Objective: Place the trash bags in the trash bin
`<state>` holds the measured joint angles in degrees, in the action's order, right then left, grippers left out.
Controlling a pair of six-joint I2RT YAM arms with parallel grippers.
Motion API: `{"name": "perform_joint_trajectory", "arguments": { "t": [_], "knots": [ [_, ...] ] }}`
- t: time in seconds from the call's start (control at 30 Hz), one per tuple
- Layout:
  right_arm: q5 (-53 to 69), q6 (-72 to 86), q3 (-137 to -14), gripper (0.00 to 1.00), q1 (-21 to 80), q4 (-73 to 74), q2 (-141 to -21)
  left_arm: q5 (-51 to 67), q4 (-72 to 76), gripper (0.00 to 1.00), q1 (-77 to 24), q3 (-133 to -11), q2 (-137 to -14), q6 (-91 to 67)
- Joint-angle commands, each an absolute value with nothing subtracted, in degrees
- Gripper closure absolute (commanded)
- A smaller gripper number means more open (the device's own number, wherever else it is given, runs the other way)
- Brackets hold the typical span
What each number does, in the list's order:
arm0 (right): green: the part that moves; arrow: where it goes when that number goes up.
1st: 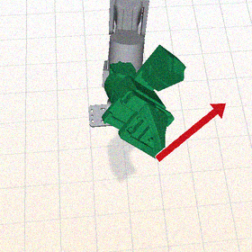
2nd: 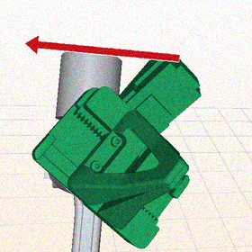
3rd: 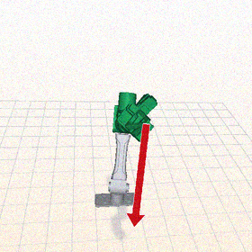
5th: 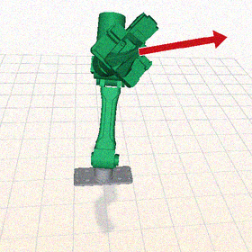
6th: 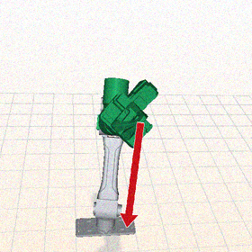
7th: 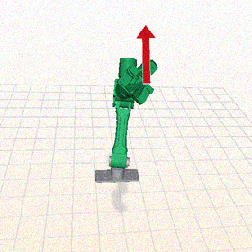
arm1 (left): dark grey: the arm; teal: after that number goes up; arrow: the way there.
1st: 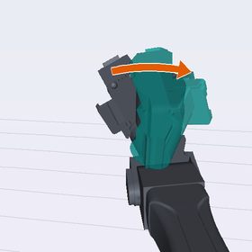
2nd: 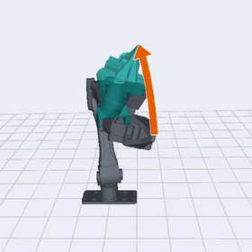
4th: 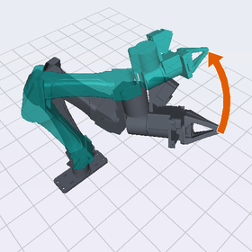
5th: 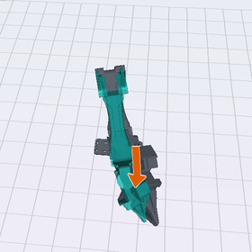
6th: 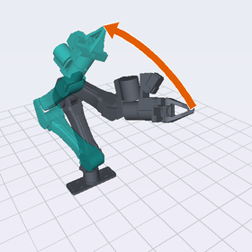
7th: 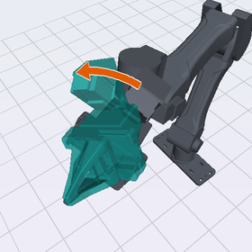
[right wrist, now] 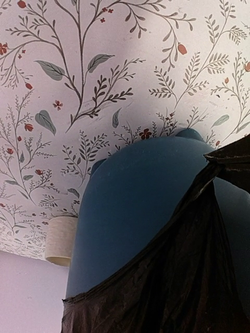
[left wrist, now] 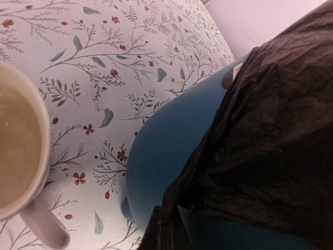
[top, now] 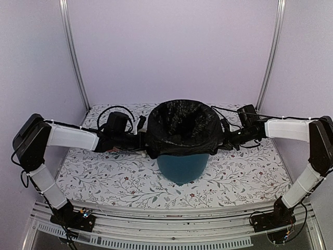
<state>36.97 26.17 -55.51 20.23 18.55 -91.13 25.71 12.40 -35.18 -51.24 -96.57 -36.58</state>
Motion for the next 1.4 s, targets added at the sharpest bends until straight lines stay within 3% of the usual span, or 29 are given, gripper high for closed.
{"name": "perform_joint_trajectory", "arguments": {
  "t": [0.0,0.23,0.5,0.67,0.8,0.87,1.13,1.37],
  "knots": [
    [35.2,26.0,-54.7,0.97,20.1,18.9,-92.6,23.3,10.5,1.0,-35.6,-49.3,-95.8,-34.2],
    [34.3,24.1,-56.3,0.96,19.8,20.7,-94.2,22.5,9.2,1.0,-34.3,-48.6,-95.6,-33.5],
    [32.3,19.7,-60.1,0.84,19.4,30.6,-84.3,20.6,2.2,0.96,-33.6,-51.0,-86.1,-29.7],
    [29.6,18.9,-59.5,0.68,19.2,38.8,-78.1,16.4,-6.1,0.74,-32.9,-50.1,-78.8,-29.2],
    [28.8,19.0,-58.7,0.61,18.9,42.9,-74.4,13.5,-11.3,0.52,-32.6,-48.6,-72.2,-29.8],
    [29.2,19.5,-58.4,0.6,18.9,44.2,-72.1,13.5,-13.1,0.47,-32.6,-47.9,-69.0,-29.6],
    [41.6,23.6,-55.6,0.48,18.7,43.6,-68.6,29.0,-9.3,0.49,-34.5,-39.6,-55.0,-25.6],
    [50.3,27.8,-51.8,0.48,17.6,38.8,-71.9,17.4,-11.1,0.5,-47.0,-38.8,-50.1,-9.7]
  ]
}}
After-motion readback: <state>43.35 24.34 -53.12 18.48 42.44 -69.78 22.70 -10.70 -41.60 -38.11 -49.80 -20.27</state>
